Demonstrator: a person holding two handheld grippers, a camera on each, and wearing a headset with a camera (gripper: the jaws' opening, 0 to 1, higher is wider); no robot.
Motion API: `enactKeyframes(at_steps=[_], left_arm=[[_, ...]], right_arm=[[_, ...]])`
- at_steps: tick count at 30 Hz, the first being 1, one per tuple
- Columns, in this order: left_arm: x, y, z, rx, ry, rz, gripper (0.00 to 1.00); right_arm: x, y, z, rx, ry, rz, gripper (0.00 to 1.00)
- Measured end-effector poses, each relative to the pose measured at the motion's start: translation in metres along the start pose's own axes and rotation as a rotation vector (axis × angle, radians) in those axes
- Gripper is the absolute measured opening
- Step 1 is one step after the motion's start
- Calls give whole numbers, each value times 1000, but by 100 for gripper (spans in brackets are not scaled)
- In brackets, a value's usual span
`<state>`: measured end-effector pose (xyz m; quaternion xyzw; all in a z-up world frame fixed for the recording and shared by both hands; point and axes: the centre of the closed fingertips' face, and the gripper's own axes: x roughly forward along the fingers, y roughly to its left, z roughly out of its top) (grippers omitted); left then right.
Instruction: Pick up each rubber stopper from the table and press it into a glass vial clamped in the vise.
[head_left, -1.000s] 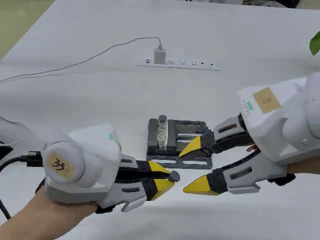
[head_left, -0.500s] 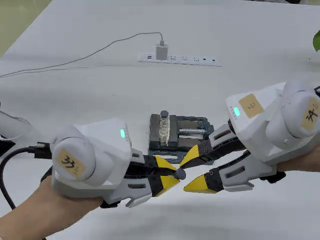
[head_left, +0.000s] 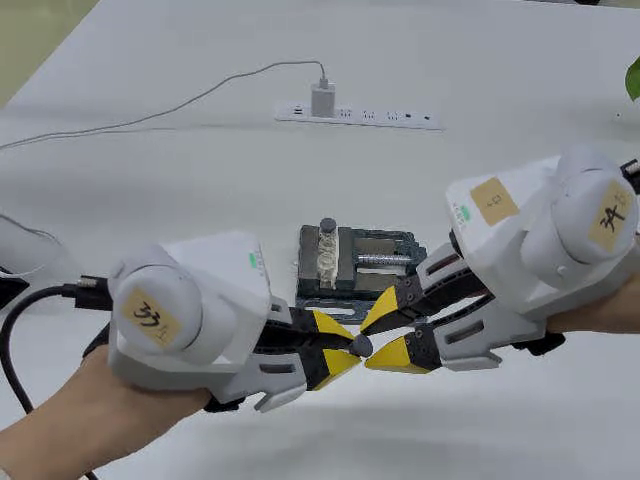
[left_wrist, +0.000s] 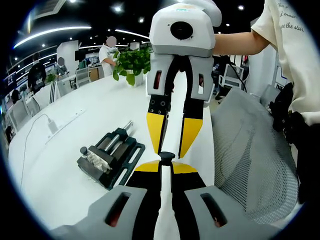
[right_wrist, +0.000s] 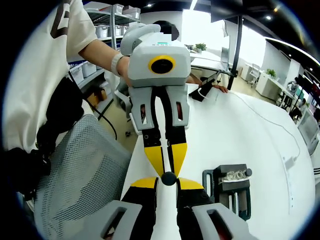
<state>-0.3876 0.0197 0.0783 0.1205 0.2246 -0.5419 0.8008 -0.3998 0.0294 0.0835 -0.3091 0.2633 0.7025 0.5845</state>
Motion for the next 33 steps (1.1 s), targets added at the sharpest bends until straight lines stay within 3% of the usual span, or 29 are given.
enactKeyframes(at_steps=[22,33], left_arm=[[1,1,3,-11,2,21,2],[2,-1,3,39,8,9,2]], right_arm=[[-2,-4,0,42,2,-14,7],[-3,-3,-1,48,28,13,7]])
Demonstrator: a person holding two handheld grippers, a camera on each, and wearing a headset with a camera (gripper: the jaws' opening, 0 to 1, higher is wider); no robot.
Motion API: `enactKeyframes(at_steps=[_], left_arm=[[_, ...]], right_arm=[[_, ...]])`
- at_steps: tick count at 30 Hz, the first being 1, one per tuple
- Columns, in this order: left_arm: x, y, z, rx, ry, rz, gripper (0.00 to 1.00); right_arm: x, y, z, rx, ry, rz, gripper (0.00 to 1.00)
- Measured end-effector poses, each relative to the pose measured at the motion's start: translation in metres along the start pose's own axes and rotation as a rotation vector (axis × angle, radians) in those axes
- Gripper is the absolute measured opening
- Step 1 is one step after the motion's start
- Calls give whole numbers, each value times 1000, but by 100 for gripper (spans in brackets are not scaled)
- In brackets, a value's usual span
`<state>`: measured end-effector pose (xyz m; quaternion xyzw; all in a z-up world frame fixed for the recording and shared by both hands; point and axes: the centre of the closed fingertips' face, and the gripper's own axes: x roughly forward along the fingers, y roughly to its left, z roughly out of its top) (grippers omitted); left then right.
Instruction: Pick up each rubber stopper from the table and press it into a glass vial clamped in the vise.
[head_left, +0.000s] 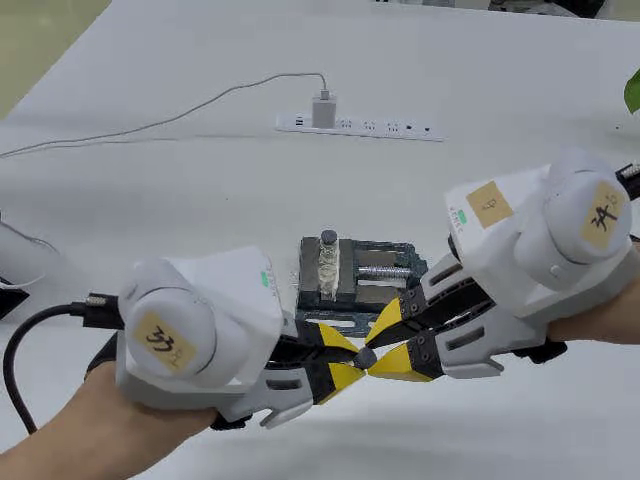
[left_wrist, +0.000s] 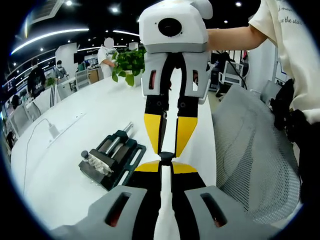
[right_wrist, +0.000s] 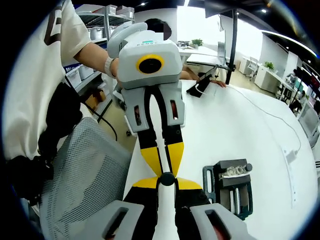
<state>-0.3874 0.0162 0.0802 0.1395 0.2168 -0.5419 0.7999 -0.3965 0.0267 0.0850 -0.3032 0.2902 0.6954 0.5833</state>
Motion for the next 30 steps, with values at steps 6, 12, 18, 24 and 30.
enactKeyframes(at_steps=[6,12,18,24,30], left_arm=[[0,0,0,18,3,0,2],[-1,2,-1,7,-3,5,2],[1,-2,-2,33,-1,-4,2],[0,0,-3,10,-4,4,2],[0,0,-5,-17,-9,4,3]], right_arm=[[0,0,0,-5,8,9,6],[1,-1,0,-8,8,5,6],[1,1,-1,-9,24,31,6],[2,0,0,-14,22,27,6],[4,1,-1,-22,28,30,6]])
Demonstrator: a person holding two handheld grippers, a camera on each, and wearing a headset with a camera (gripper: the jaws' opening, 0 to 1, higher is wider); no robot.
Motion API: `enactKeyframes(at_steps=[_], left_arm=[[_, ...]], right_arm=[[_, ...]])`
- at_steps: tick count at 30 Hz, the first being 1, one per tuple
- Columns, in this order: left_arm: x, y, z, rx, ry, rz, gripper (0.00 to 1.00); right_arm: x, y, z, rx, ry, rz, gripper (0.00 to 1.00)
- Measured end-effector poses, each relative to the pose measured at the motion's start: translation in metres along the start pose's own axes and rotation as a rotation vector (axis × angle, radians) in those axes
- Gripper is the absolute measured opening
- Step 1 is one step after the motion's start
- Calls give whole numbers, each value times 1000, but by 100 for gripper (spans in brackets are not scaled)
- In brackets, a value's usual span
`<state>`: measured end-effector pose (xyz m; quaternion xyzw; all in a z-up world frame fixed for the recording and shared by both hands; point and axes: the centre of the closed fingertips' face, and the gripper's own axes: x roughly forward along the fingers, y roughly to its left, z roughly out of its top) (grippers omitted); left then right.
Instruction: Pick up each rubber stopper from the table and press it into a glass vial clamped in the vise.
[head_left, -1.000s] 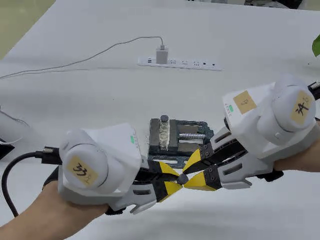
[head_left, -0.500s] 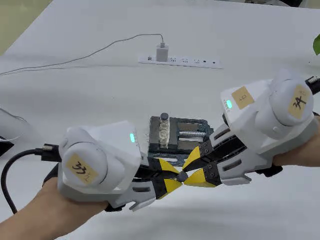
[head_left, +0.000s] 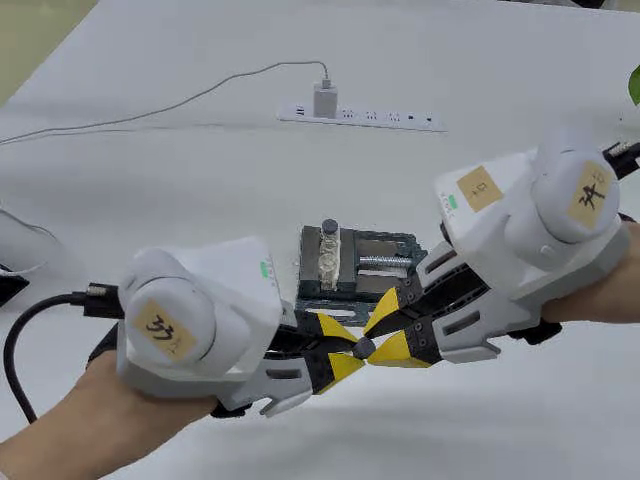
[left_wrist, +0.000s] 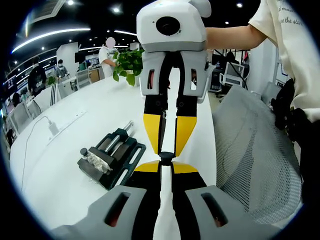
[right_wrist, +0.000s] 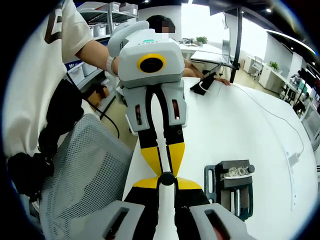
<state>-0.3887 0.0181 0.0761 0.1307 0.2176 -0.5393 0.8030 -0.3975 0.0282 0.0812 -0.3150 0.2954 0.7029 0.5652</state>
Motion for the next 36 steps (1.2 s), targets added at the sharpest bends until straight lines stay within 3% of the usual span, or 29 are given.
enactKeyframes(at_steps=[10,17,25,29,34,36], left_arm=[[1,1,-2,-72,-36,0,5],[1,11,-8,-83,-28,59,30],[-8,32,-18,-152,-56,161,61],[-15,42,-26,-171,-41,223,75],[-24,56,-31,-219,-58,298,96],[-28,60,-34,-226,-56,317,99]], right_arm=[[2,-3,-4,-5,15,-3,6],[3,-11,-6,2,25,-18,6],[5,-11,-10,1,41,-10,6],[6,-10,-13,-4,50,3,5],[6,-11,-19,-24,75,15,5],[6,-14,-21,-34,79,16,5]])
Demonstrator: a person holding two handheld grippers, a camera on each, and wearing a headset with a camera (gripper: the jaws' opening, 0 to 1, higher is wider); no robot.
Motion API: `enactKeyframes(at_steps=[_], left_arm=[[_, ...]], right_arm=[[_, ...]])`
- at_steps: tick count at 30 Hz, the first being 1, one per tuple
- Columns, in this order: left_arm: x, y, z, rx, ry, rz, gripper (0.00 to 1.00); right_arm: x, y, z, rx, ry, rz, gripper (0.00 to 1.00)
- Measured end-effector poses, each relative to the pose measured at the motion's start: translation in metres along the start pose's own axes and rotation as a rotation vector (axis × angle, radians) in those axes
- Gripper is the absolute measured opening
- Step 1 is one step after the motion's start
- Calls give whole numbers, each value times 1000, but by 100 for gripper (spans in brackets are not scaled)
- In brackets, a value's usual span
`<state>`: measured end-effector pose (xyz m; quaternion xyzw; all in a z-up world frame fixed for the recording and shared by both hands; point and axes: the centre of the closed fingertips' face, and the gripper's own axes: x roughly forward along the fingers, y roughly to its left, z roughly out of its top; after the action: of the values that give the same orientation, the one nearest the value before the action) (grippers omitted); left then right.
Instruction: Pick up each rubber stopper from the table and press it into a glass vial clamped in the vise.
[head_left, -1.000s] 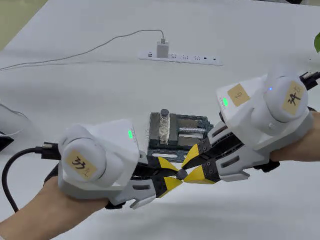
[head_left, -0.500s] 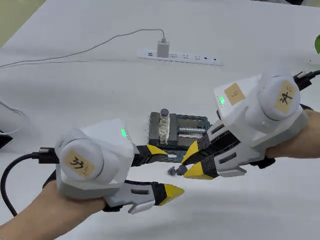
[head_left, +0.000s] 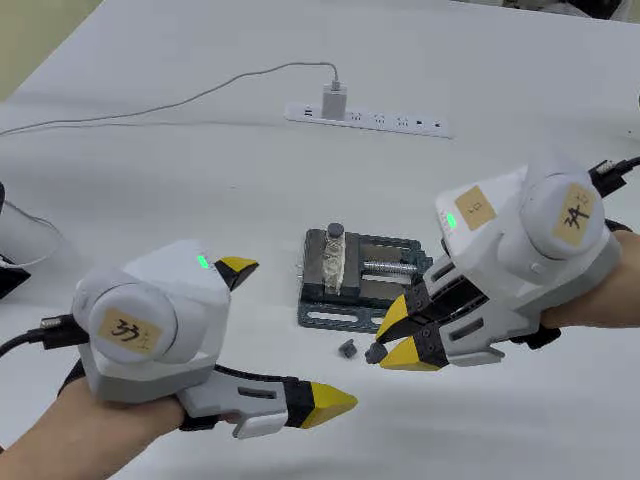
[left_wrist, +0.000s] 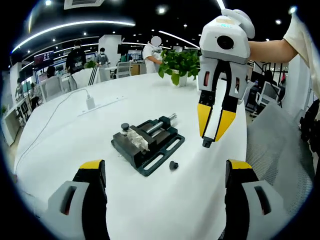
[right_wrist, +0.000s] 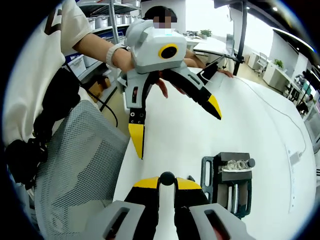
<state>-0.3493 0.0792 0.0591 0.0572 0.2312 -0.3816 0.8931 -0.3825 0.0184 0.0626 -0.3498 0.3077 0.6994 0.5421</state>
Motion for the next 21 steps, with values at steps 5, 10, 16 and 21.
enactKeyframes(at_steps=[5,10,16,21], left_arm=[[-3,10,1,-36,-13,19,99],[-4,13,2,-41,-14,25,99],[-5,12,0,-51,-13,25,99],[-6,12,0,-59,-20,30,99]], right_arm=[[-2,-12,-2,-39,18,-5,5],[-5,-24,-5,-78,59,8,5],[-9,-45,-4,-130,111,13,4],[-11,-67,0,-207,164,10,4]])
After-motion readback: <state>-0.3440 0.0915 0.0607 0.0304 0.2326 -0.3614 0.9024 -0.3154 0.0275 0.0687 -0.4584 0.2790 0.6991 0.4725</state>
